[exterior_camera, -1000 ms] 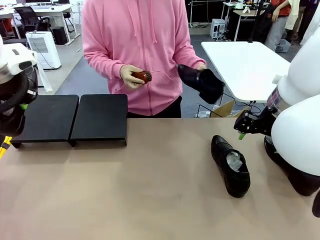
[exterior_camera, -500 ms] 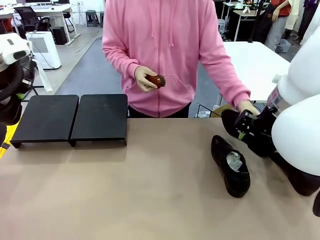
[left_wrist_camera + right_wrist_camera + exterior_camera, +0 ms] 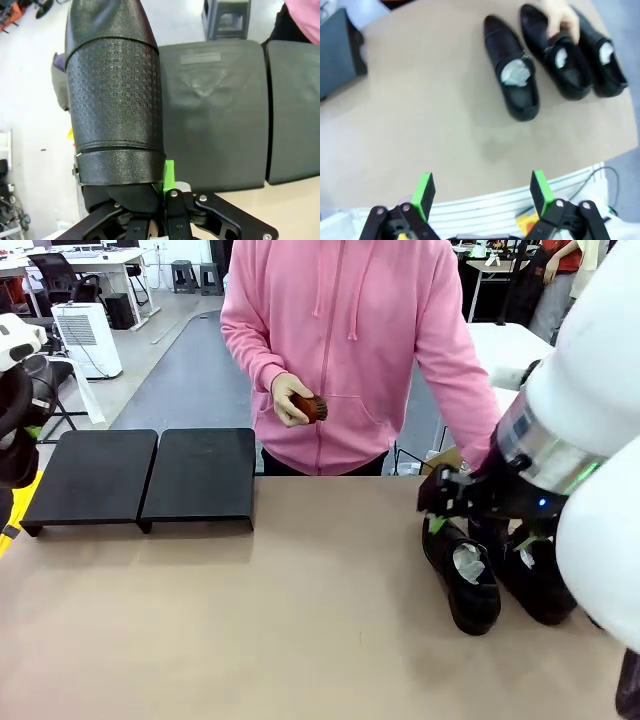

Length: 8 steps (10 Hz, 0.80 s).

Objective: Organize the shoes by placing them on the stand.
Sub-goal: Place the Shoe from the middle of the table onto the Shoes Stand.

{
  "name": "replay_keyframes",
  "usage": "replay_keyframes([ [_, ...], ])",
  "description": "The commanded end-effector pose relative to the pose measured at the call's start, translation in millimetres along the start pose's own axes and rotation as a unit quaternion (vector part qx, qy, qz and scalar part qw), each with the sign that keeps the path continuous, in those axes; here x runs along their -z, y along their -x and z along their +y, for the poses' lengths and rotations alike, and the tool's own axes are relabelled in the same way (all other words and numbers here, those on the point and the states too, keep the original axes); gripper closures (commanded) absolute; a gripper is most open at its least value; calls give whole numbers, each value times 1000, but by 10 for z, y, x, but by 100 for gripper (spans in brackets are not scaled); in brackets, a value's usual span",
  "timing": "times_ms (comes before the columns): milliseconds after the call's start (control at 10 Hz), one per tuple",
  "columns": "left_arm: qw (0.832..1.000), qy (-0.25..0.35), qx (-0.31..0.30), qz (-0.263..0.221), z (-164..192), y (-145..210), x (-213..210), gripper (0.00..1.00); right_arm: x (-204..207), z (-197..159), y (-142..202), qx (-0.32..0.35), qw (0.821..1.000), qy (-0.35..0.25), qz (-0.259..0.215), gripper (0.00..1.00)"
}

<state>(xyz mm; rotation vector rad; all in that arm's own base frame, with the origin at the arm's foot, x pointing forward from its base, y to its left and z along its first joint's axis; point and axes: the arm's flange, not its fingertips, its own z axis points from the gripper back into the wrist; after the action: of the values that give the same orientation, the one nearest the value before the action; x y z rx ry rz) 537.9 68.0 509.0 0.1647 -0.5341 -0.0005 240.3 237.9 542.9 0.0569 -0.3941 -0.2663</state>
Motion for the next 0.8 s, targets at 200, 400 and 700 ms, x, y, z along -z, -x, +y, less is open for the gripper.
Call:
replay_keyframes([
  [200,999,32,33,-9,-26,-193,182,100,0,0,0,0,1000,0,0,0],
  [400,998,49,38,-4,-82,-232,273,100,0,0,0,0,1000,0,0,0],
  [700,999,44,18,17,-185,-234,296,100,0,0,0,0,1000,0,0,0],
])
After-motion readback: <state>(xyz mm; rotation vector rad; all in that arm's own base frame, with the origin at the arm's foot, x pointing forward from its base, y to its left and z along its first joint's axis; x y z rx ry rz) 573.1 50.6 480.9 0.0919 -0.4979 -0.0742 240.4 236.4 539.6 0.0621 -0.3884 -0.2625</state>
